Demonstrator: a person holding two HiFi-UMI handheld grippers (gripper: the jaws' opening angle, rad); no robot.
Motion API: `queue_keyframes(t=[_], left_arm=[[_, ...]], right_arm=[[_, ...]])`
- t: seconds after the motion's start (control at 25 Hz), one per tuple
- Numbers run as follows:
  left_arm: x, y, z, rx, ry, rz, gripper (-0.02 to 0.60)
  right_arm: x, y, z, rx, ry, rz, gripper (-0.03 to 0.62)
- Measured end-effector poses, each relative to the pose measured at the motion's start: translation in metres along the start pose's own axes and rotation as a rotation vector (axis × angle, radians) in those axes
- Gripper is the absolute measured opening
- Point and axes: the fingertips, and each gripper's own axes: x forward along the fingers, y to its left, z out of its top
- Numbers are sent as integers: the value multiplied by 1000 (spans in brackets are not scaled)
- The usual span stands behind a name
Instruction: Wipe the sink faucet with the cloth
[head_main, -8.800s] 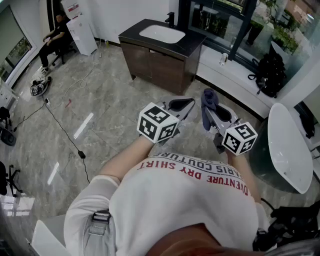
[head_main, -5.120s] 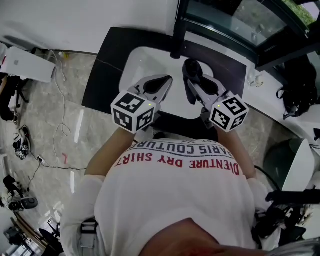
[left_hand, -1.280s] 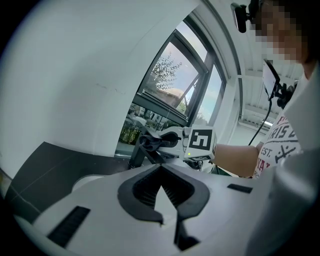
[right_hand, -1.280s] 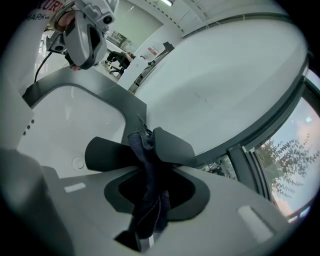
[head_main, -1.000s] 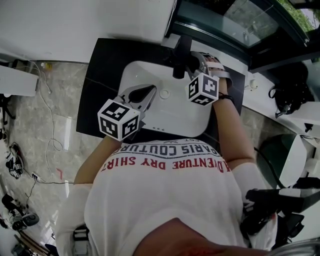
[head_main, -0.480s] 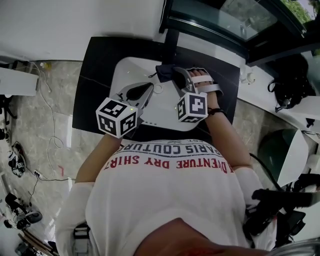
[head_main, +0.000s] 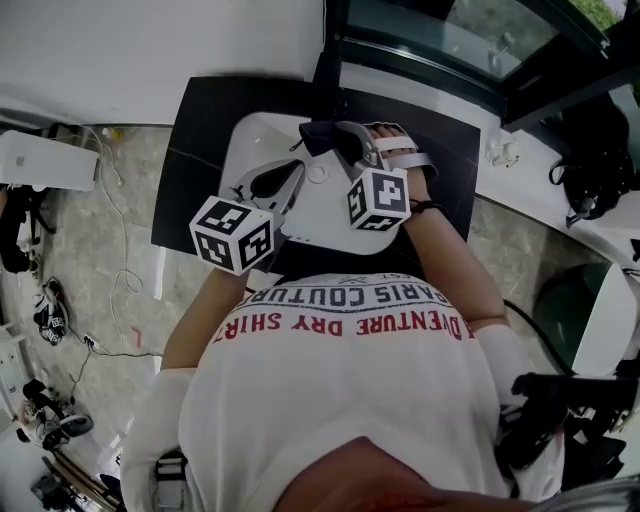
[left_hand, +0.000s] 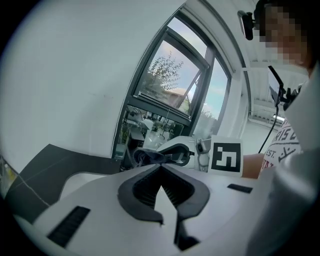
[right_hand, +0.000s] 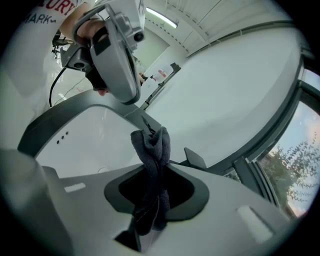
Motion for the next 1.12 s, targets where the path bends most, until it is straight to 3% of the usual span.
queue_keyframes(t=[0.36, 0.72, 1.12], left_arm=[[3, -3, -2, -5, 10, 22, 2], [28, 34, 7, -8, 60, -15, 2], [38, 50, 9, 2, 77, -42, 2]], right_arm=[[8, -25, -35, -24, 55, -85, 77], [58, -63, -37, -45, 94, -166, 77], [69, -73, -38, 39, 103, -215, 77]])
